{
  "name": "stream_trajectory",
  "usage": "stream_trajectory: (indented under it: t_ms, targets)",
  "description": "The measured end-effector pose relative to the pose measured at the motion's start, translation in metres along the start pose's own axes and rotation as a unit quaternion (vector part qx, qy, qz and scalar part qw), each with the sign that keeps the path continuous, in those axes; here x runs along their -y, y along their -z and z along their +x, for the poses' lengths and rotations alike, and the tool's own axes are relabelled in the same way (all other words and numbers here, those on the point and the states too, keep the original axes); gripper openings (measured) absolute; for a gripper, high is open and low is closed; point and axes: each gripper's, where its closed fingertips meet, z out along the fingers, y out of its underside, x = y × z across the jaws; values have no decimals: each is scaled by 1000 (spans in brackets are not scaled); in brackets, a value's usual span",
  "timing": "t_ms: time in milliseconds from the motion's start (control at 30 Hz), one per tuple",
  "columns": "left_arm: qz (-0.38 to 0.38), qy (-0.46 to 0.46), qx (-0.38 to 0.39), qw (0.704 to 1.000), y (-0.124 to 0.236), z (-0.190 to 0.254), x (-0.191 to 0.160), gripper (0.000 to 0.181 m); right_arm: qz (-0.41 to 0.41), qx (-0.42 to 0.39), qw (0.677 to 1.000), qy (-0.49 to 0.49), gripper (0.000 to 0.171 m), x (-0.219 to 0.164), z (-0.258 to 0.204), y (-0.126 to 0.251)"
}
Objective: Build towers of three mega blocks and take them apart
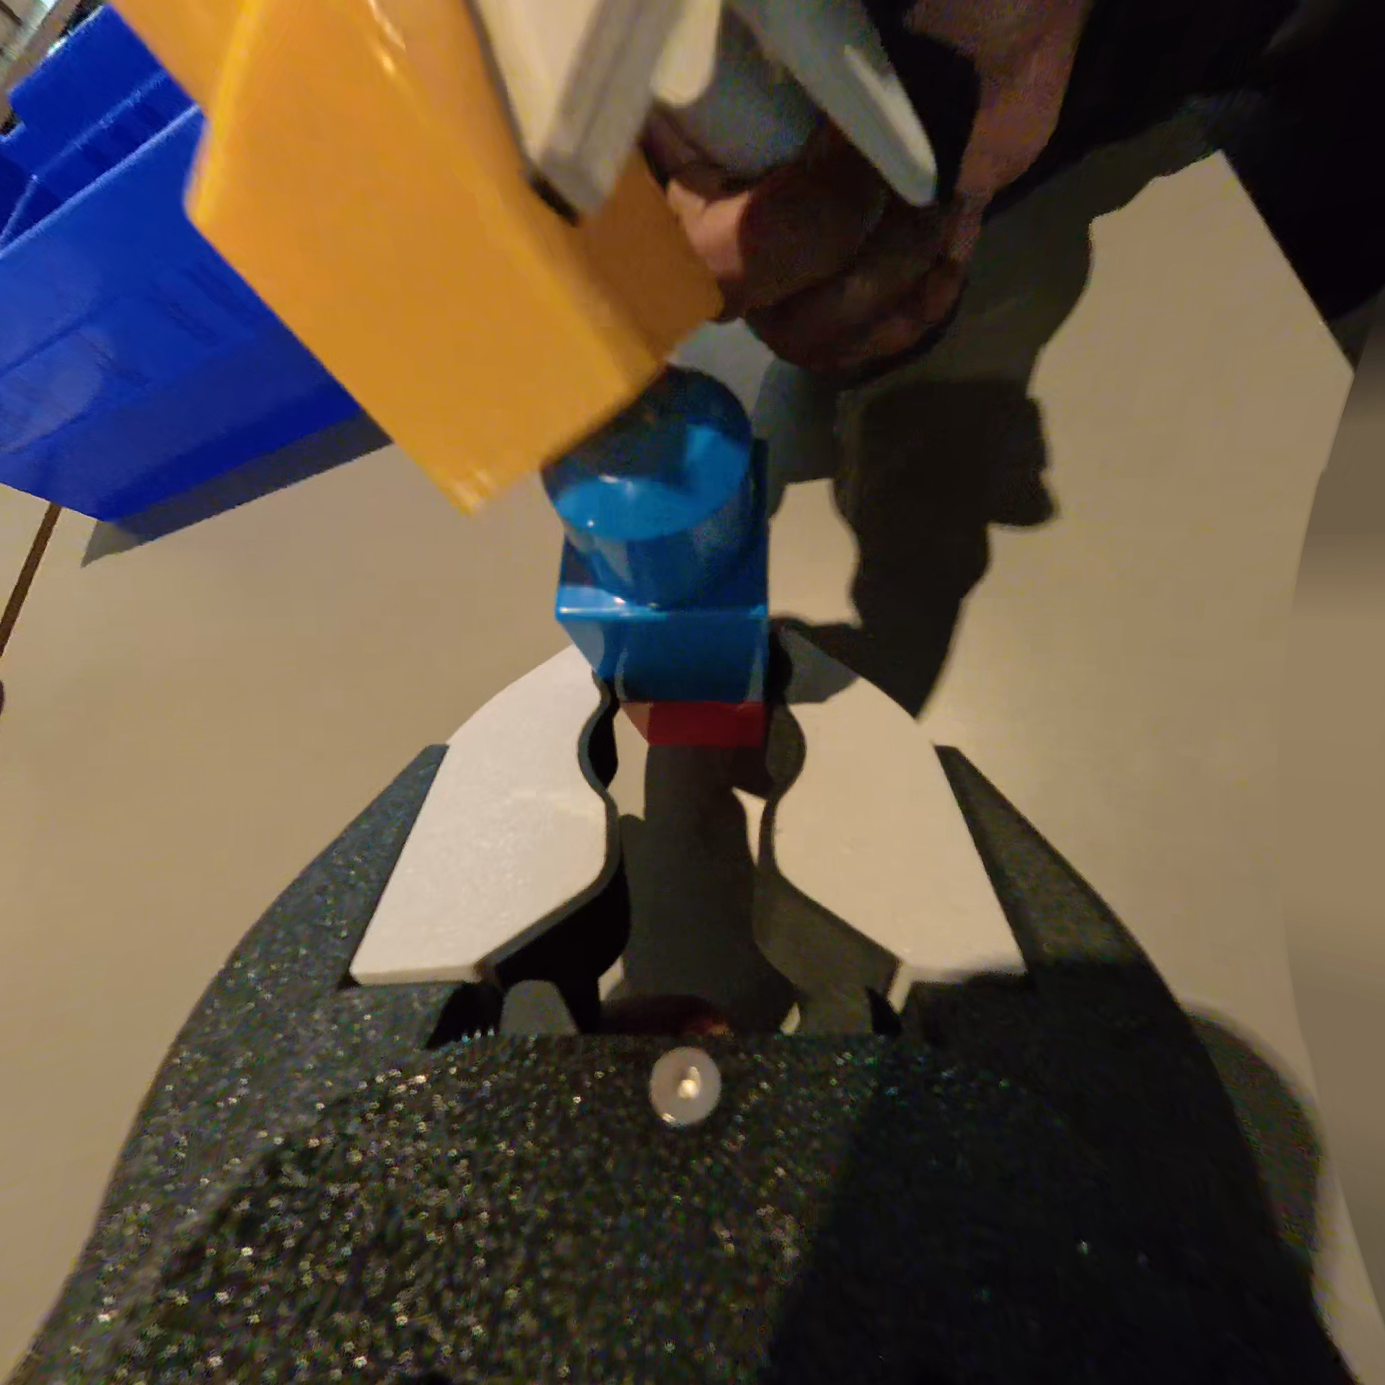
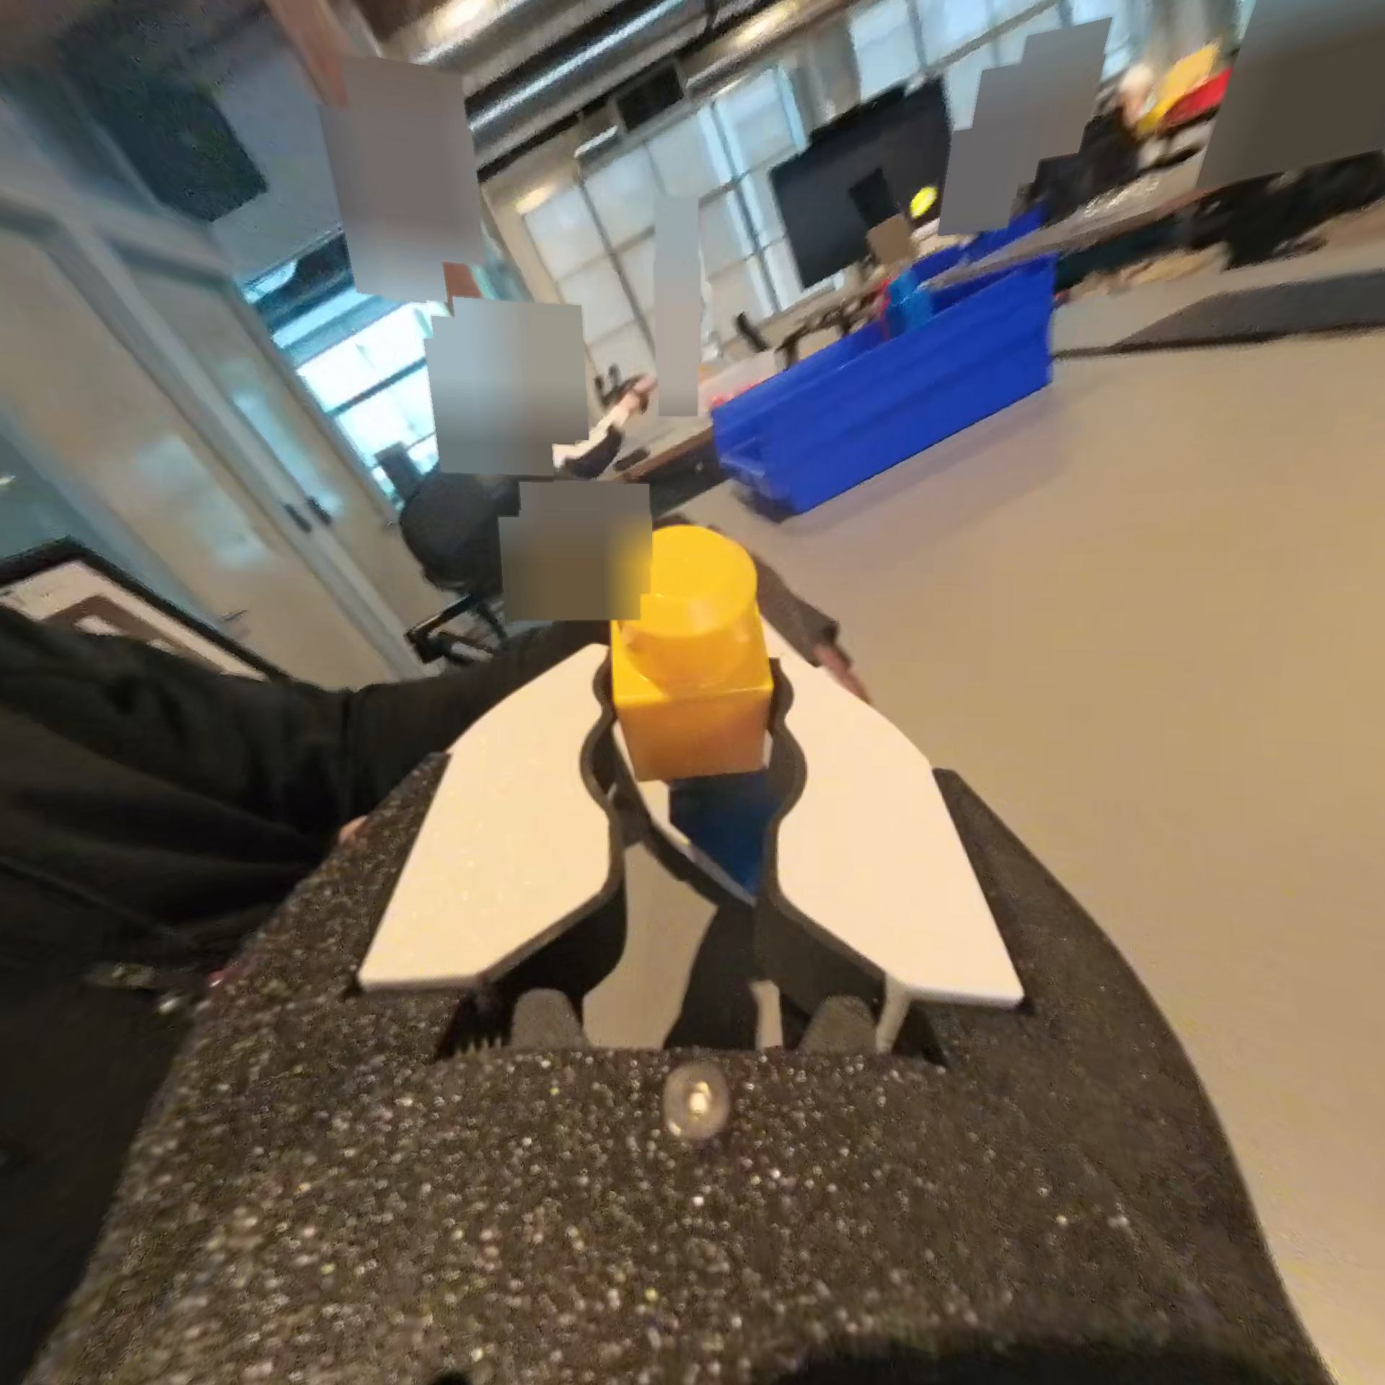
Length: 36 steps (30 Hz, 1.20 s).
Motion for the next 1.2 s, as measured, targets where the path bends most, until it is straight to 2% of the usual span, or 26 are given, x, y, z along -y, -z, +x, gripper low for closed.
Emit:
stream_trajectory:
  t_ms: [67, 133, 200, 300, 400, 467, 567, 600, 633, 667, 800, 833, 933, 1033, 1133, 1200]
  targets:
    - [-2, 3, 4, 1000, 0, -2, -1, 36, 34, -30, 997, 63, 38, 15, -1, 8]
    - [-3, 5, 7, 1000, 1, -3, -2, 36, 78, -93, 982, 146, 38, 34, 3, 21]
    - [-6, 7, 14, 1000, 1, -5, -3, 37, 121, -201, 942, 241, 38, 59, 16, 50]
    - [-9, 8, 25, 1000, 3, -8, -5, 36, 135, -382, 855, 324, 39, 90, 53, 117]
    - [-10, 10, 25, 1000, 3, -8, -6, 36, 108, -518, 796, 294, 38, 102, 101, 194]
    - [-10, 12, 25, 1000, 3, -8, -6, 36, 79, -580, 772, 248, 39, 101, 130, 237]
    - [-11, 15, 25, 1000, 3, -9, -6, 37, 26, -618, 768, 166, 39, 82, 164, 270]
    - [-11, 15, 25, 999, 3, -9, -6, 36, 11, -624, 769, 143, 45, 76, 171, 274]
    - [-11, 15, 26, 999, 3, -9, -6, 37, 1, -626, 769, 127, 59, 71, 175, 276]
    - [-12, 15, 26, 999, 3, -9, -6, 37, -3, -625, 771, 123, 66, 68, 176, 274]
    - [-12, 12, 29, 999, 3, -9, -6, 37, 16, -623, 762, 177, 68, 78, 158, 260]
    - [-12, 11, 30, 999, 3, -9, -6, 37, 29, -607, 768, 200, 67, 82, 149, 249]
    - [-12, 11, 30, 999, 3, -9, -6, 37, 47, -477, 828, 293, 57, 81, 103, 180]
    - [-12, 11, 30, 999, 3, -9, -6, 37, -5, -294, 883, 366, 44, 46, 53, 97]
    - [-11, 10, 30, 999, 3, -9, -6, 36, -70, -183, 923, 332, 50, 6, 31, 41]
    - [-10, 9, 28, 1000, 3, -8, -6, 36, -102, -147, 931, 319, 55, -12, 22, 19]
